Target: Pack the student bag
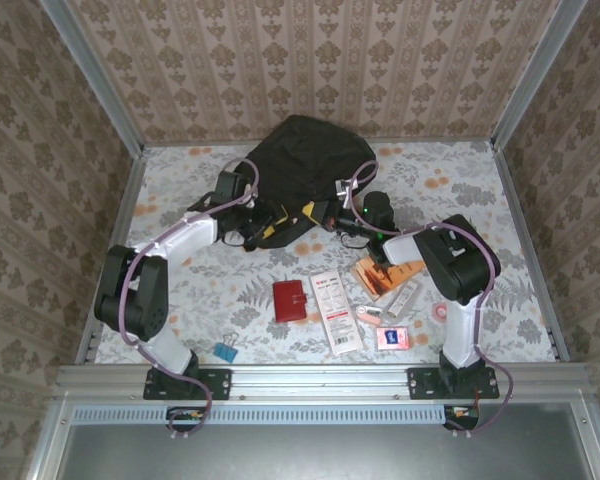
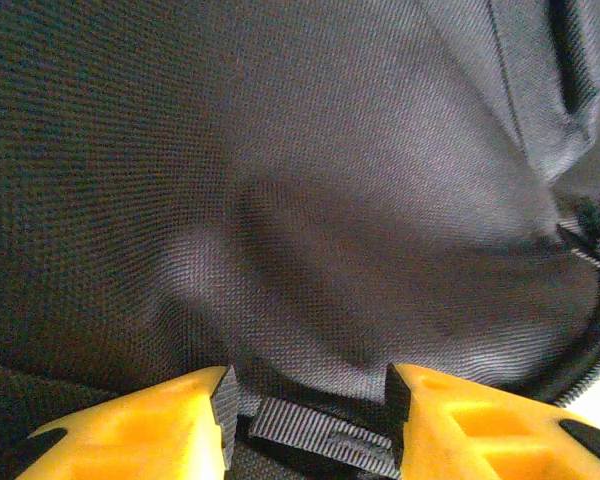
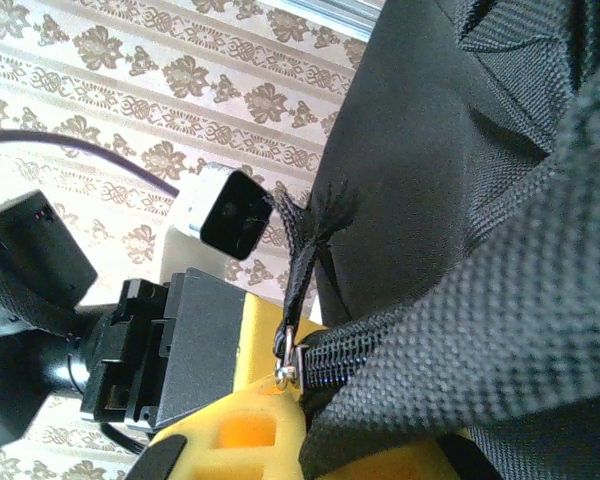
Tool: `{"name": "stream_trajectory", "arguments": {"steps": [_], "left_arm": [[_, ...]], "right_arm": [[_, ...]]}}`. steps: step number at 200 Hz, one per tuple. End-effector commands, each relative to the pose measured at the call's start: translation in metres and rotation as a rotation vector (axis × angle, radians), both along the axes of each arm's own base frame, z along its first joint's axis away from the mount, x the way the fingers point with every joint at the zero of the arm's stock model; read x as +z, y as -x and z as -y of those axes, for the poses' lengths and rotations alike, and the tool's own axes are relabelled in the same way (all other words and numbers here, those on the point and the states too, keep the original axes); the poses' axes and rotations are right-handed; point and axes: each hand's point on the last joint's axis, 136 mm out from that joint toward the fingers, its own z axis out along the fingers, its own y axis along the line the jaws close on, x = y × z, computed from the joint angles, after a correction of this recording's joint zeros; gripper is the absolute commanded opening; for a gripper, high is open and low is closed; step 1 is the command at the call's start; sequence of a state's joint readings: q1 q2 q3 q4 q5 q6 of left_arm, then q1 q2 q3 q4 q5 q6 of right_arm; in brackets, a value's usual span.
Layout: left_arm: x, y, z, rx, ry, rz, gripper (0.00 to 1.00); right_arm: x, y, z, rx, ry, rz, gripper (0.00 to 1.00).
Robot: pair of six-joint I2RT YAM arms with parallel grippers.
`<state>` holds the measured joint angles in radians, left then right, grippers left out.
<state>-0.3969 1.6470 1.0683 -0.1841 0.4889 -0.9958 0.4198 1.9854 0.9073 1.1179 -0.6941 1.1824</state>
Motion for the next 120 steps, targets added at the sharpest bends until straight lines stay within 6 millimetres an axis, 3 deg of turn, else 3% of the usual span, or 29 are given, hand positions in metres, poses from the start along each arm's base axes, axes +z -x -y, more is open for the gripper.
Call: {"name": "stream_trajectory", "arguments": {"steps": [1, 30, 99, 120], "left_arm": [[0.012, -0.007, 0.009, 0.031, 0.112, 0.024, 0.46], [0.02, -0.01, 0.011, 0.03, 0.142, 0.056, 0.45], [0.042, -0.026, -0.012, 0.087, 0.071, 0.148, 0.4], [0.05, -0.027, -0.011, 0.078, 0.083, 0.174, 0.39]], "right_arm": [[0.052, 0.005, -0.007, 0.038, -0.127, 0.147, 0.0], [0.054, 0.01, -0.012, 0.056, -0.128, 0.152, 0.0], [0.059, 0.021, -0.019, 0.102, -0.127, 0.169, 0.0], [0.057, 0.021, -0.021, 0.105, -0.127, 0.162, 0.0]]}}
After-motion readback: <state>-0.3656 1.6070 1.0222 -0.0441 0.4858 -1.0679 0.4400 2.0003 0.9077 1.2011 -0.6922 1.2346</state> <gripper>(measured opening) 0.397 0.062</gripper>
